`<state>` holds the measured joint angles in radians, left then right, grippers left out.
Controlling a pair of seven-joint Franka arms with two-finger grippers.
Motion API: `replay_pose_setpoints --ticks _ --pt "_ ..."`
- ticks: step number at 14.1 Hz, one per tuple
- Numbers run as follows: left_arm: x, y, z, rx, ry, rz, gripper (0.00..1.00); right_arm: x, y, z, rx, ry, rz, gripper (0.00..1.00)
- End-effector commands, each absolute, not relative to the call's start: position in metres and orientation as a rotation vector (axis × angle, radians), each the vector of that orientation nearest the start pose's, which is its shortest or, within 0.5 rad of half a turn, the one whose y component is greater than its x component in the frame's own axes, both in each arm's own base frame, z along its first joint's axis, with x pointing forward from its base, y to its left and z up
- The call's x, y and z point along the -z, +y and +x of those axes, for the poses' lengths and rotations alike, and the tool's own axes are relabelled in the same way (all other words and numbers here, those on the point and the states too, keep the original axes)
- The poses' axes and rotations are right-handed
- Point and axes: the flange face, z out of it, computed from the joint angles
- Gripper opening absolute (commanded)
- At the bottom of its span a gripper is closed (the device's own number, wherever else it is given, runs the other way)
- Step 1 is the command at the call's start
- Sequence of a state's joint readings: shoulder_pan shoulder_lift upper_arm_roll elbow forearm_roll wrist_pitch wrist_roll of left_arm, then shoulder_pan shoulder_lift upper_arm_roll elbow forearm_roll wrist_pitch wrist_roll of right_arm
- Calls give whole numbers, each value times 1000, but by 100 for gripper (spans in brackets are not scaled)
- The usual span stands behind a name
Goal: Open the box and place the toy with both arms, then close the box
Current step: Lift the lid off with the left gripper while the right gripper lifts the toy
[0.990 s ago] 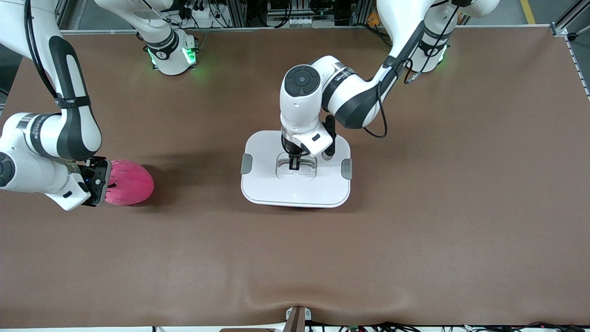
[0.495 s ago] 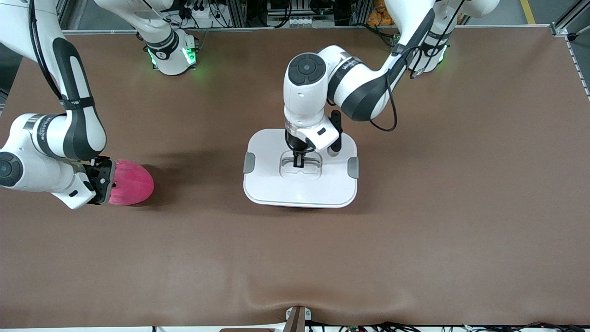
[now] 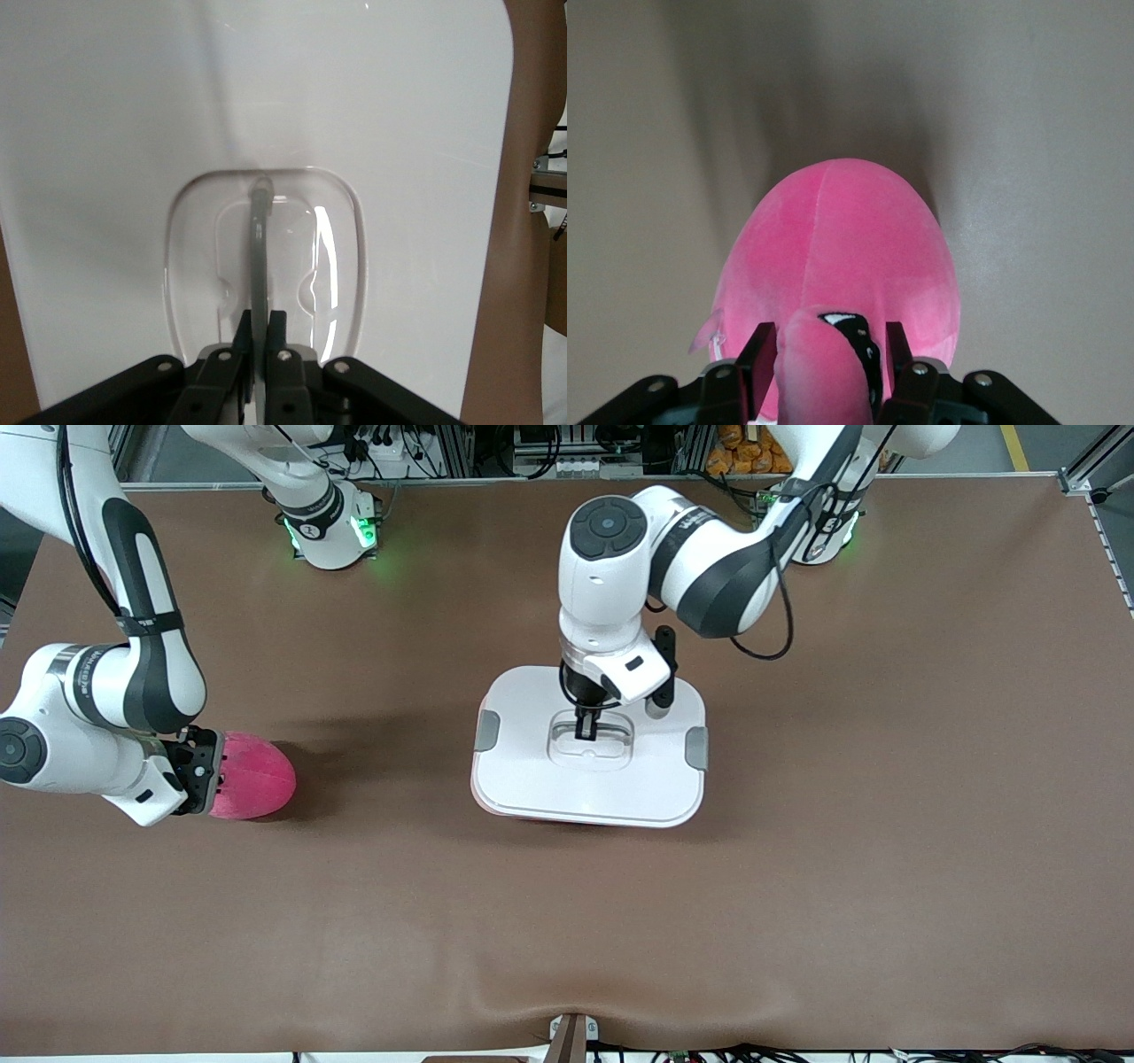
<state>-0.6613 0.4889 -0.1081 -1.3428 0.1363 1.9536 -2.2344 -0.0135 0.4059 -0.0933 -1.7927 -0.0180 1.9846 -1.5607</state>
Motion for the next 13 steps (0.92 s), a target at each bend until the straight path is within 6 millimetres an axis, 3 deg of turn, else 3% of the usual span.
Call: replay_pose_setpoints --ticks 1,3,4,8,13 --pt "-490 -452 532 184 -2059 -2488 0 -311 -63 619 -241 -2031 -2206 21" --pt "-506 -429 537 179 -1970 -2524 0 -313 -65 619 -229 -2021 -2214 3" --pt "-510 -418 538 172 -1921 -2526 0 -313 -66 619 -226 -2019 -2216 0" --pt "-528 -371 552 161 -1882 -2515 0 -314 -75 618 -207 -1979 -2235 0" --pt "-531 -303 576 130 -1819 -2493 0 -323 -81 622 -190 -1952 -2262 0"
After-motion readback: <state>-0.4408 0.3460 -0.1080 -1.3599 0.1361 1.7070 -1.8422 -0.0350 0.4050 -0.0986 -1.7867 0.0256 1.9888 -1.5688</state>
